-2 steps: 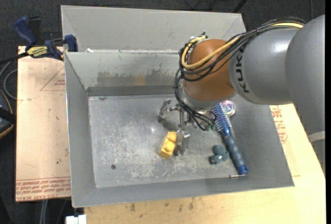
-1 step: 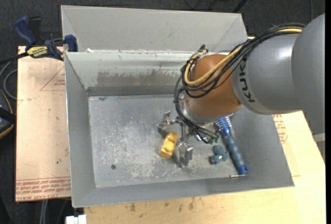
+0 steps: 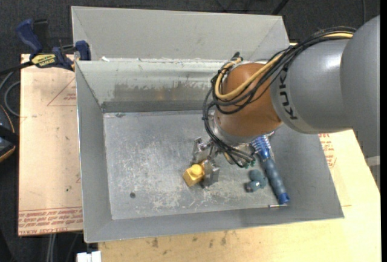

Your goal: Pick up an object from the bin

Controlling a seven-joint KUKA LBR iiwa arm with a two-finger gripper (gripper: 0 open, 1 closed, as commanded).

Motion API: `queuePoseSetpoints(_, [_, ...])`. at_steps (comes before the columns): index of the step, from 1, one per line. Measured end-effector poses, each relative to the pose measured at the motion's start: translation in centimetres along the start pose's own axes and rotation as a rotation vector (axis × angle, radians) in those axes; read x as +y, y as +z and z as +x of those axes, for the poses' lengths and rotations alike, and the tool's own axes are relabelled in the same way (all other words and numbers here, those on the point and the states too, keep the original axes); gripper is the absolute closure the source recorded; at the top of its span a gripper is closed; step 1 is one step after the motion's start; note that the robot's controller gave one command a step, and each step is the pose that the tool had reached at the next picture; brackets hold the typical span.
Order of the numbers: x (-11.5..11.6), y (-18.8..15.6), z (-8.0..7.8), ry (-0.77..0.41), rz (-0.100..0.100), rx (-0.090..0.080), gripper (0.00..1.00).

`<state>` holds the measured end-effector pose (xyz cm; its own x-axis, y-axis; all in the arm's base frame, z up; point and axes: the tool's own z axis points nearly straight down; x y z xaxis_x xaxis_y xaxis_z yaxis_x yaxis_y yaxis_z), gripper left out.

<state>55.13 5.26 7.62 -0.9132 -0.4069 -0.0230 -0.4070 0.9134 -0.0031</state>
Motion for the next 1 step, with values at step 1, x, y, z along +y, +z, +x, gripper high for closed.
queuePoseSetpoints(1, [0.38,-14.82,-1.33,0.009,0.000,0.011,1.00])
